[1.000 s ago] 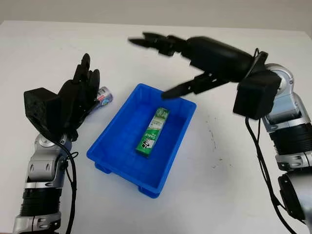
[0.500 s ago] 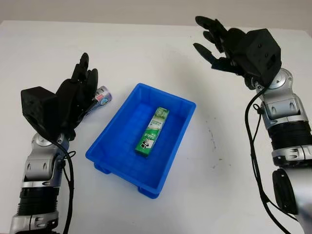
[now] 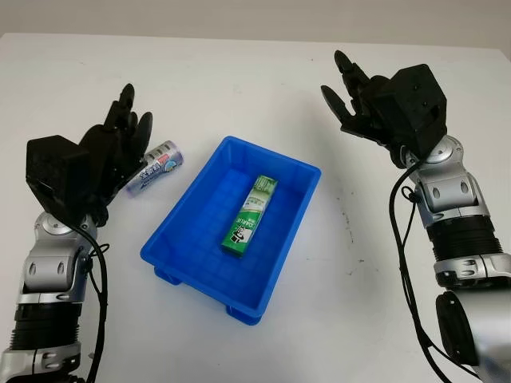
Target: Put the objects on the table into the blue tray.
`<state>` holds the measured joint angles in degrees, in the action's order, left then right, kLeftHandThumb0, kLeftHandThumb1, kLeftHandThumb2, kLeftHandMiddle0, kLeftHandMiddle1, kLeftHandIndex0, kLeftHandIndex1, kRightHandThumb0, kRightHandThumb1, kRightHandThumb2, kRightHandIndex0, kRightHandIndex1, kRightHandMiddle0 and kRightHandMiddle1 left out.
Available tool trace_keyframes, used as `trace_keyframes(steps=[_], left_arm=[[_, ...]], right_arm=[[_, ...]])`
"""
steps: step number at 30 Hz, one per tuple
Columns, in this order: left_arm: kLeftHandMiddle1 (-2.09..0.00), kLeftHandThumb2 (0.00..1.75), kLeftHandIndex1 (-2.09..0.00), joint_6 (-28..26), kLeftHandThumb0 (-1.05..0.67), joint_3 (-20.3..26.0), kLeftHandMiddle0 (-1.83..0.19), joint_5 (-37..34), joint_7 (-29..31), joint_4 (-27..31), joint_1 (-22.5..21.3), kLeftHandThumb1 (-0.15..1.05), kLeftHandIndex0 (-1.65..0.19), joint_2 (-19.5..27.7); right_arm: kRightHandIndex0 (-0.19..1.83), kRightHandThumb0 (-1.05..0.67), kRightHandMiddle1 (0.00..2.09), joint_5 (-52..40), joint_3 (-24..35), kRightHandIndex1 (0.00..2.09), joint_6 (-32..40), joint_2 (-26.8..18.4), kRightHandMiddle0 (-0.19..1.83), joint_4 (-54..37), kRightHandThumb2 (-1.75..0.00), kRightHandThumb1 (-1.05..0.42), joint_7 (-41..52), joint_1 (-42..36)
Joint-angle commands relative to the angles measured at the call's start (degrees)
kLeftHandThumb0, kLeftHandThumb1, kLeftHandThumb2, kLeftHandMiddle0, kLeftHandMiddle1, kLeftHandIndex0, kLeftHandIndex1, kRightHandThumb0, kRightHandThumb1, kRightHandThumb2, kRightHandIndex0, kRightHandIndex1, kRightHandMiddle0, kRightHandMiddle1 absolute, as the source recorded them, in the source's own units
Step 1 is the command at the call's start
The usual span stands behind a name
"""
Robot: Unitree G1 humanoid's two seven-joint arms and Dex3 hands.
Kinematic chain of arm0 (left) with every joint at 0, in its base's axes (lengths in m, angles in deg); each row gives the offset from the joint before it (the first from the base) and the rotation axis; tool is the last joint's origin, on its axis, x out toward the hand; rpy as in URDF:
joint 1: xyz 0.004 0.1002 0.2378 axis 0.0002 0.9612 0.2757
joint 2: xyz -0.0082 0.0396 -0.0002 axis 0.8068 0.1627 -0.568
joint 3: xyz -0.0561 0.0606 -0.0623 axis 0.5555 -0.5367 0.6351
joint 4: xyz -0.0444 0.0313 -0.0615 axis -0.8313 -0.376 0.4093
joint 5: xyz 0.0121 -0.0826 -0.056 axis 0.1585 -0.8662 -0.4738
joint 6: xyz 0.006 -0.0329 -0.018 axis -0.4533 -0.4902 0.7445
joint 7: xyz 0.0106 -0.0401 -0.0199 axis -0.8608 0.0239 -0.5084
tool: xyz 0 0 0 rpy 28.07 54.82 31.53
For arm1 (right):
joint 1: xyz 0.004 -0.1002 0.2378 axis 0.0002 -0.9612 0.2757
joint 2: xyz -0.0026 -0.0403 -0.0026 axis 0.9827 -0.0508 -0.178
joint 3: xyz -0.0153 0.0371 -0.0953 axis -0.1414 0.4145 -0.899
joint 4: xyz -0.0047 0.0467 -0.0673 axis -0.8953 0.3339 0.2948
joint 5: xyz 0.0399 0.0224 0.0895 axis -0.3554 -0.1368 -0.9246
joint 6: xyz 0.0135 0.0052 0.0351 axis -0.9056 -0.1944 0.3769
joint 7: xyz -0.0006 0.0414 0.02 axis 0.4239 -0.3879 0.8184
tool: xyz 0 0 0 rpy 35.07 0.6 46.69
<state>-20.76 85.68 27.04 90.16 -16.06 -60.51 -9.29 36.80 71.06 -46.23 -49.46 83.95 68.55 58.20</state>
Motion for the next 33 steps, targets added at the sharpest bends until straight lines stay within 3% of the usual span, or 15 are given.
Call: trace_keyframes(steps=[1, 7, 9, 11, 16, 18, 19, 20, 21, 22, 24, 27, 28, 29, 33], left_arm=[[-0.07, 0.49, -0.09, -1.15, -0.71, 0.39, 0.07, 2.02, 0.11, 1.63, -2.55, 1.05, 0.07, 3.58], [-0.1, 0.37, -0.08, -6.28, -0.75, -4.03, -0.05, 11.41, 1.6, -1.15, -8.1, 1.05, 0.06, 11.84], [-1.56, 0.27, -0.06, -7.7, -0.75, -5.12, -0.19, 12.48, 2.61, -3.18, -10.27, 1.05, 0.06, 12.45], [-1.95, 0.22, -0.06, -7.8, -0.76, -6.94, -0.36, 14.11, 3.77, -5.92, -12.41, 1.05, 0.06, 13.35], [-2.09, 0.11, -0.05, -10.54, -0.8, -13.61, -0.77, 20.28, 9.48, -9.81, -16.4, 1.05, 0.08, 16.75], [-2.09, 0.08, -0.05, -12.17, -0.81, -16.39, -0.75, 23.35, 11.72, -10.24, -17.63, 1.05, 0.09, 17.86], [-2.09, 0.07, -0.06, -12.39, -0.83, -17.52, -0.47, 24.76, 12.55, -10.46, -18.08, 1.04, 0.07, 18.33], [-2.09, 0.06, -0.06, -11.06, -0.84, -19.06, -0.37, 26.32, 13.8, -10.81, -18.35, 1.04, 0.06, 19.26], [-1.39, 0.06, -0.06, -9.66, -0.83, -20.6, -0.16, 27.84, 15.1, -11.27, -18.68, 1.04, 0.05, 20.08], [-0.69, 0.06, -0.08, -8.14, -0.82, -21.82, -0.16, 28.97, 16.28, -11.85, -19.0, 1.04, -0.01, 20.68], [-0.27, 0.05, -0.11, -6.77, -0.8, -24.11, -0.21, 31.47, 18.32, -13.11, -19.98, 1.04, -0.12, 21.14], [-0.16, 0.05, -0.11, -4.96, -0.82, -26.88, -0.29, 35.11, 20.21, -15.27, -21.29, 1.03, -0.15, 21.16], [-0.26, 0.05, -0.08, -4.47, -0.84, -27.48, -0.3, 36.07, 20.58, -15.84, -21.52, 1.02, -0.11, 21.03], [-0.58, 0.05, -0.07, -4.36, -0.85, -27.97, -0.18, 36.9, 21.1, -16.25, -21.68, 1.02, -0.08, 20.87], [-0.08, 0.1, -0.01, -1.37, -0.91, -32.42, 0.15, 43.16, 24.38, -17.38, -22.75, 1.04, 0.16, 21.85]], right_arm=[[-0.19, -0.64, 0.0, -0.65, 1.15, 0.0, 0.18, 0.16, -0.19, -1.0, -0.65, -1.05, -0.68, -0.66], [-0.19, -0.68, 0.0, -5.53, 4.39, 0.0, 1.41, 2.32, -0.19, -1.79, -0.67, -1.05, -0.9, -1.71], [-0.19, -0.7, 0.0, -6.57, 4.9, 0.0, 0.58, 2.79, -0.19, -1.6, -0.68, -1.05, -0.77, -2.07], [-0.19, -0.71, 0.0, -7.18, 5.04, 0.0, 0.06, 3.06, -0.19, -1.54, -0.7, -1.05, -0.68, -2.32], [-0.19, -0.7, 0.0, -7.95, 5.19, 0.0, -0.47, 3.73, -0.19, -1.52, -0.7, -1.05, -1.17, -2.67], [-0.19, -0.69, 0.0, -7.92, 5.07, 0.0, -0.38, 3.7, -0.19, -1.66, -0.7, -1.05, -1.25, -2.68], [-0.19, -0.69, 0.0, -7.85, 4.99, 0.0, -0.23, 3.66, -0.19, -1.77, -0.71, -1.05, -1.31, -2.67], [-0.19, -0.68, 0.0, -7.99, 5.05, 0.0, 0.11, 3.62, -0.19, -1.98, -0.71, -1.05, -1.17, -2.62], [-0.19, -0.68, 0.0, -7.98, 5.01, 0.0, 0.42, 3.51, -0.19, -2.14, -0.71, -1.05, -1.09, -2.57], [-0.19, -0.68, 0.0, -8.04, 5.01, 0.0, 0.67, 3.45, -0.19, -2.25, -0.72, -1.05, -0.98, -2.52], [-0.19, -0.68, 0.0, -8.14, 5.02, 0.0, 0.7, 3.33, -0.19, -2.26, -0.72, -1.05, -0.76, -2.41], [-0.19, -0.69, 0.0, -8.0, 5.02, 0.0, 0.55, 3.16, -0.19, -1.95, -0.7, -1.05, -0.86, -2.19], [-0.19, -0.69, 0.0, -7.96, 5.03, 0.0, 0.74, 3.14, -0.19, -2.1, -0.7, -1.05, -0.95, -2.19], [-0.19, -0.69, 0.0, -7.89, 5.0, 0.0, 0.69, 3.06, -0.19, -2.15, -0.7, -1.05, -0.94, -2.21], [-0.19, -0.68, 0.0, -7.75, 4.9, 0.0, 0.34, 2.66, -0.19, -2.04, -0.69, -1.05, -0.54, -2.22]])
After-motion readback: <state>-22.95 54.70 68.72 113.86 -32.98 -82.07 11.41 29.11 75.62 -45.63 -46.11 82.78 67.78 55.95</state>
